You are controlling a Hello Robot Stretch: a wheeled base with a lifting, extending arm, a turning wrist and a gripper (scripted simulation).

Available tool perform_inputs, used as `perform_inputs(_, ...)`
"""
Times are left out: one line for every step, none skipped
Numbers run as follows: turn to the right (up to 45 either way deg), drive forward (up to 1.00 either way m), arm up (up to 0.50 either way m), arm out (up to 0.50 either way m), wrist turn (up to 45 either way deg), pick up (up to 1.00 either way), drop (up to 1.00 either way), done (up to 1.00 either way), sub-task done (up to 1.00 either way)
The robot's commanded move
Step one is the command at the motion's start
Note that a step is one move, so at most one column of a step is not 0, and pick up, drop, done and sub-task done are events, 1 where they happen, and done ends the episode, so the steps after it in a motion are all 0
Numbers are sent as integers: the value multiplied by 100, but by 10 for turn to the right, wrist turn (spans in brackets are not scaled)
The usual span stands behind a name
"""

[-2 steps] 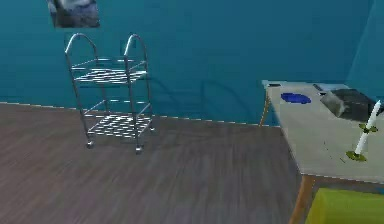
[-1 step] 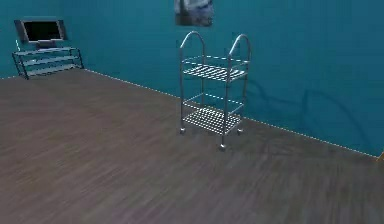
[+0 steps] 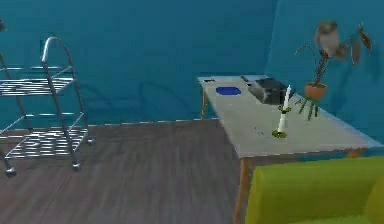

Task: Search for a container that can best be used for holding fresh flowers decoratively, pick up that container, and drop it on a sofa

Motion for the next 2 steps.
perform_inputs(450,0,0,0,0,0,0,0,0)
perform_inputs(450,0,0,0,0,0,0,0,0)
